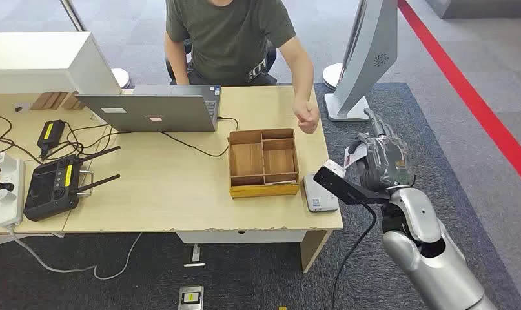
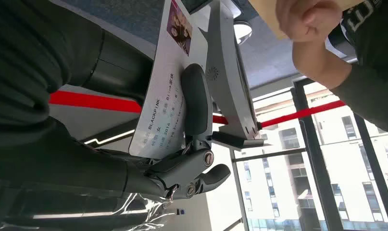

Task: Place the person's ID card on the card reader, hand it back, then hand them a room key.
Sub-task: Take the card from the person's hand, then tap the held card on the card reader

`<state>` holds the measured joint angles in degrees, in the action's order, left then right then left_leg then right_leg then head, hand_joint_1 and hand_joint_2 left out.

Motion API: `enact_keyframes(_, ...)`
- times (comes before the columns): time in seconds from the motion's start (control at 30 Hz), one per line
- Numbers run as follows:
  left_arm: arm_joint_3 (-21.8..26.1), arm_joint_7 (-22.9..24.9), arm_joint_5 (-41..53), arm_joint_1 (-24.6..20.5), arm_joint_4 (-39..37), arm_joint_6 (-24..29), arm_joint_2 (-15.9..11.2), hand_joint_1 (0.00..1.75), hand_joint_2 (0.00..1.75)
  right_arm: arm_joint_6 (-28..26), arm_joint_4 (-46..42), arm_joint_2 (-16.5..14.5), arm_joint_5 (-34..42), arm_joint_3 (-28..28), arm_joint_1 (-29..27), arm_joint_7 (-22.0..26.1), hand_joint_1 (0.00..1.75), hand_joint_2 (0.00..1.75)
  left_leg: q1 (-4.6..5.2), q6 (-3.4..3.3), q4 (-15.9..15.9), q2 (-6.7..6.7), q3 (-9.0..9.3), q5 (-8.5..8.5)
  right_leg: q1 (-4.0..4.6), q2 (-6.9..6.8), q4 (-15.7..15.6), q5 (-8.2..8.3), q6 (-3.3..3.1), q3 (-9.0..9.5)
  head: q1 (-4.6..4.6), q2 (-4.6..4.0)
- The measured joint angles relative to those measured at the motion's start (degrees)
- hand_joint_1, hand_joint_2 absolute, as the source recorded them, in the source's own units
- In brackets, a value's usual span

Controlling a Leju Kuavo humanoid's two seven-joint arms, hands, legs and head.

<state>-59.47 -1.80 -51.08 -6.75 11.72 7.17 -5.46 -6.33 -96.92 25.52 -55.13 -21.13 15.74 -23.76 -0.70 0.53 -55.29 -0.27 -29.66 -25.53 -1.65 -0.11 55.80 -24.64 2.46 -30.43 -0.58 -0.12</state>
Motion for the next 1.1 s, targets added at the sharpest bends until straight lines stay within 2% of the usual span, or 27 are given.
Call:
enact_keyframes(0.27,0.00,0.03,0.04,-0.01,0.00,0.00,0.00,0.00,0.00,1.11,1.45,-0.43,-0.34,-0.45,-0.09,0.55,1.75,1.75,0.00,0.00,0.00,0.00,-0.01,0.00,0.00,0.00,0.00,0.00,0.00,0.00,0.00,-0.01)
enact_keyframes(0.53,0.00,0.02,0.33,-0.07,0.02,0.05,0.00,0.00,0.00,1.66,7.77,-2.58,-0.98,-3.14,0.60,1.09,1.75,1.75,-0.01,0.01,0.01,-0.02,-0.04,0.01,0.01,0.00,0.01,0.00,0.00,0.00,0.01,-0.01)
enact_keyframes(0.83,0.00,0.13,0.39,-0.07,0.02,0.04,0.00,0.00,0.00,1.27,12.32,-3.48,-0.15,-5.43,1.18,1.09,1.75,1.75,-0.01,0.01,0.01,-0.02,-0.05,0.01,0.01,0.00,0.01,0.00,0.00,-0.01,0.00,-0.01)
enact_keyframes(1.1,0.01,0.66,0.01,-0.06,0.02,-0.02,0.00,0.00,0.00,2.60,16.98,-4.37,0.41,-8.21,4.43,0.19,1.75,1.75,-0.01,0.02,0.01,-0.01,-0.05,0.03,0.01,0.00,0.02,0.01,-0.01,-0.01,0.00,-0.01)
